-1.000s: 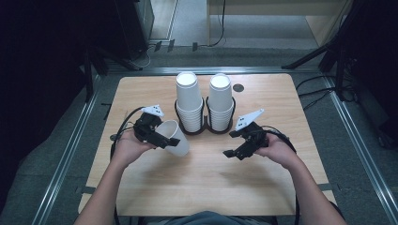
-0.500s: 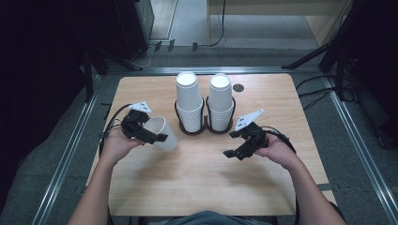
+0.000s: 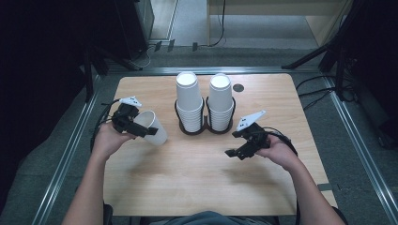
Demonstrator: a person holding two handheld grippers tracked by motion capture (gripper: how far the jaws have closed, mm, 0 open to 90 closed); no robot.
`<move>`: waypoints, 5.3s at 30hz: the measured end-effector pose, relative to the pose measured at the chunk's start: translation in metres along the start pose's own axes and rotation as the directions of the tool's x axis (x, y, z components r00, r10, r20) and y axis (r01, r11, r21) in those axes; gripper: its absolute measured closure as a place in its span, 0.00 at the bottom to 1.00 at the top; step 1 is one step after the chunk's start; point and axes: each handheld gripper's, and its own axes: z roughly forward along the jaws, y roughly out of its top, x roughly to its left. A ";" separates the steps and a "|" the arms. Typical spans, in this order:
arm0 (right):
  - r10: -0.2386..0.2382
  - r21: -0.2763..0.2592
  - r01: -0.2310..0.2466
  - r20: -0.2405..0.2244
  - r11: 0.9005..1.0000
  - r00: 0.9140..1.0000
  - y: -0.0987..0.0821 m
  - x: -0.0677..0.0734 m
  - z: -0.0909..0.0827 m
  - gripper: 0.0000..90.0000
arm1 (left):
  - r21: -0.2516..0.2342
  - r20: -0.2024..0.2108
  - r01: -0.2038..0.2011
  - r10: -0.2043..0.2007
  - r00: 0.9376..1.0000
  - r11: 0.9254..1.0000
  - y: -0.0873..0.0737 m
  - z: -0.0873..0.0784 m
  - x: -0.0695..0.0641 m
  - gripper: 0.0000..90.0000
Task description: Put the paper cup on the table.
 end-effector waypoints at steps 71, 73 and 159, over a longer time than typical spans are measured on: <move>0.042 -0.031 -0.040 0.081 0.999 0.996 -0.011 -0.005 -0.010 0.18 | 0.028 -0.184 0.146 -0.138 0.973 0.989 -0.009 -0.003 0.056 0.00; 0.043 -0.027 -0.041 0.079 0.999 0.996 -0.011 -0.004 -0.009 0.18 | 0.021 -0.181 0.148 -0.142 0.973 0.989 -0.009 -0.005 0.056 0.00; 0.012 -0.011 -0.012 0.049 1.000 0.999 -0.003 -0.006 -0.004 0.18 | -0.059 0.005 0.003 -0.002 1.000 0.998 0.024 0.030 -0.055 0.00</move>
